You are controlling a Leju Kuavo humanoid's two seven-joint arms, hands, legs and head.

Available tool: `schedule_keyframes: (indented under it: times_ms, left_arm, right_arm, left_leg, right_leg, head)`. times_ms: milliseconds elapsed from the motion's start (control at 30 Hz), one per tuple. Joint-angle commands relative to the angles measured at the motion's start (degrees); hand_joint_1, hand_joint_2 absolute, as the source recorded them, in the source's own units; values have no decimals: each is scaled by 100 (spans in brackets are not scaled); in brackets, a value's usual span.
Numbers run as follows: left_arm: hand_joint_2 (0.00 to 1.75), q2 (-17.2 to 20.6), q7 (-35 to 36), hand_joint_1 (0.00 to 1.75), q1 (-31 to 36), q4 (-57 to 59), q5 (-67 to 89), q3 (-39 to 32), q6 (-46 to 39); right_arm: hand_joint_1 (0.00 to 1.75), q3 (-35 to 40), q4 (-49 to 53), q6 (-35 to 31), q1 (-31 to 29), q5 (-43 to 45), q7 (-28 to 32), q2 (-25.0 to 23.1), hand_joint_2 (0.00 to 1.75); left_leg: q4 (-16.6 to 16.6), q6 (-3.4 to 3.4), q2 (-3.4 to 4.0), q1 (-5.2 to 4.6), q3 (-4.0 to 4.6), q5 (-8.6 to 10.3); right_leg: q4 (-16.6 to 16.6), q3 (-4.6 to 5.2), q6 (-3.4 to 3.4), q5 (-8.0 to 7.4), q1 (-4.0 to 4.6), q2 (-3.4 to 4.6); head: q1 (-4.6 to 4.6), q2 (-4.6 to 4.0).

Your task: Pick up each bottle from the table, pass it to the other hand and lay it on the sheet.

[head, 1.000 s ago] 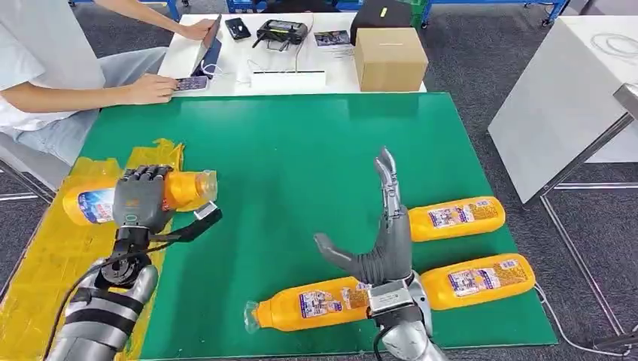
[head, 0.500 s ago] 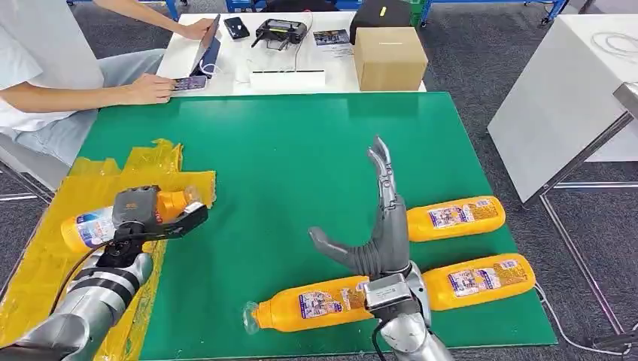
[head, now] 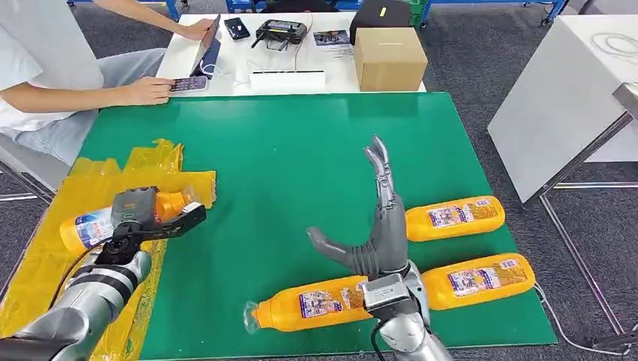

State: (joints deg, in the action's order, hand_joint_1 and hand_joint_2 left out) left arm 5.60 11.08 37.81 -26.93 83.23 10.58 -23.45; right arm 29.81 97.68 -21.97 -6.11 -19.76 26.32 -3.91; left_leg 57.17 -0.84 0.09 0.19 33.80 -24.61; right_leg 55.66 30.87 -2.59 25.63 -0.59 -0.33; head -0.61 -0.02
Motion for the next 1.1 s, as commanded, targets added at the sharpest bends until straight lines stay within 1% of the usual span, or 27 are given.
schedule_keyframes:
  times_ms: [33, 433, 467, 567, 867, 900, 933, 1000, 1100]
  left_arm:
    - [175, 18, -10, 175, 262, 519, -10, -137, 49]
    - [175, 18, -10, 175, 262, 519, -10, -137, 49]
    - [175, -93, -678, 0, 322, 595, -534, -440, 385]
    - [175, -100, -740, 0, 447, 559, -605, -446, 544]
    - [175, -113, -801, 0, 392, 450, -701, -438, 447]
    - [175, -115, -817, 0, 387, 432, -727, -435, 422]
    - [175, -120, -840, 0, 380, 418, -765, -446, 398]
    - [175, -152, -1110, 0, 330, 337, -1044, -543, 387]
    - [175, -164, -1264, 0, 264, 206, -1179, -539, 295]
  right_arm:
    - [0, 93, -311, 7, -241, 16, -15, 42, 175]
    - [0, 93, -311, 7, -241, 16, -15, 42, 175]
    - [0, 190, -415, 241, -297, -47, -254, 132, 175]
    - [0, 175, -610, 251, -346, -67, -226, 91, 175]
    - [0, 147, -671, 238, -365, -79, -168, 63, 175]
    - [0, 145, -669, 246, -367, -87, -166, 65, 175]
    - [0, 141, -672, 249, -366, -91, -166, 63, 175]
    - [0, 131, -678, 255, -359, -101, -163, 59, 175]
    - [0, 123, -679, 261, -349, -107, -161, 64, 175]
  left_leg:
    - [-1, 3, 9, 5, -10, -5]
    - [-1, 4, 11, 9, -18, -8]
    - [-1, 3, 10, 7, -15, -7]
    - [2, 4, 5, 11, -15, -6]
    - [0, 2, 2, 4, -11, -2]
    - [1, 3, 5, 13, -27, -10]
    - [0, 3, 4, 6, -14, -4]
    - [0, 4, 1, 6, -16, -4]
    - [0, 5, 3, 8, -18, -6]
  right_leg:
    - [-4, -8, 5, 0, 6, 11]
    - [-6, -17, 8, 1, 9, 14]
    - [-4, -14, 7, 1, 7, 13]
    - [-5, -16, 7, 1, 11, 8]
    - [-3, -11, 3, 0, 3, 4]
    - [-9, -30, 8, 3, 12, 9]
    - [-4, -15, 5, 1, 5, 6]
    - [-4, -17, 6, 2, 6, 3]
    - [-5, -19, 8, 2, 7, 6]
  head:
    - [0, 0]
    - [0, 0]
    - [0, 0]
    - [0, 0]
    - [0, 0]
    - [0, 0]
    - [0, 0]
    - [0, 0]
    - [0, 0]
